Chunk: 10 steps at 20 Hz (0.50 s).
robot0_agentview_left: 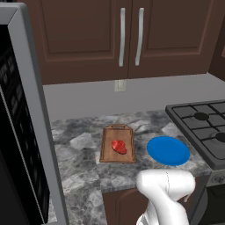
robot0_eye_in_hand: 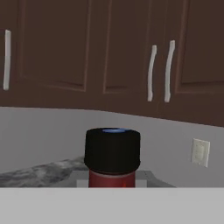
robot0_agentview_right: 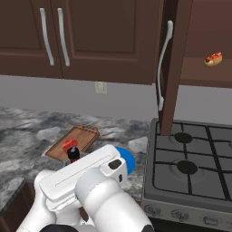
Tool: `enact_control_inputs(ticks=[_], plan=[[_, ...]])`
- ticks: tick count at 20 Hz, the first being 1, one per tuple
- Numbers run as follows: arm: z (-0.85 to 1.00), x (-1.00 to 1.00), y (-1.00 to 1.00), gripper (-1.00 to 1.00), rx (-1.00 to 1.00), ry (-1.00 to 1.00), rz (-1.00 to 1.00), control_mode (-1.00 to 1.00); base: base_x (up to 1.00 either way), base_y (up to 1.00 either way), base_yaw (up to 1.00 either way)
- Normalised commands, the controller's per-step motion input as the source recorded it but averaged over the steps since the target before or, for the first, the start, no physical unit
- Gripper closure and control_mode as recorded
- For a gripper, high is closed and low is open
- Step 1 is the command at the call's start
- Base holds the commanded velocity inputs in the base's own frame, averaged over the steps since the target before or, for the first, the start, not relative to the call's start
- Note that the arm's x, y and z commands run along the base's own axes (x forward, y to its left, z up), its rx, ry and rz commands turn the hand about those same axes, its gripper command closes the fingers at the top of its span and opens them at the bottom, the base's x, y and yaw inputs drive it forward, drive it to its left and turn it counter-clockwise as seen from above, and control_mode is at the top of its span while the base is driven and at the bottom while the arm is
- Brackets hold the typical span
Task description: Pick the steak from the plate and place it on the cutting board. Then pick the condiment bottle from the cabinet and place it next to the cutting board.
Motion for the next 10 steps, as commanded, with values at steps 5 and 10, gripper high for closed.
enact_control_inputs(ticks=[5, 10], plan=[[-0.37, 0.11, 0.14, 1.0, 0.05, -0.07, 0.0, -1.0, 0.0, 0.0, 0.0], [-0.36, 0.18, 0.15, 1.0, 0.05, -0.07, 0.0, -1.0, 0.0, 0.0, 0.0]])
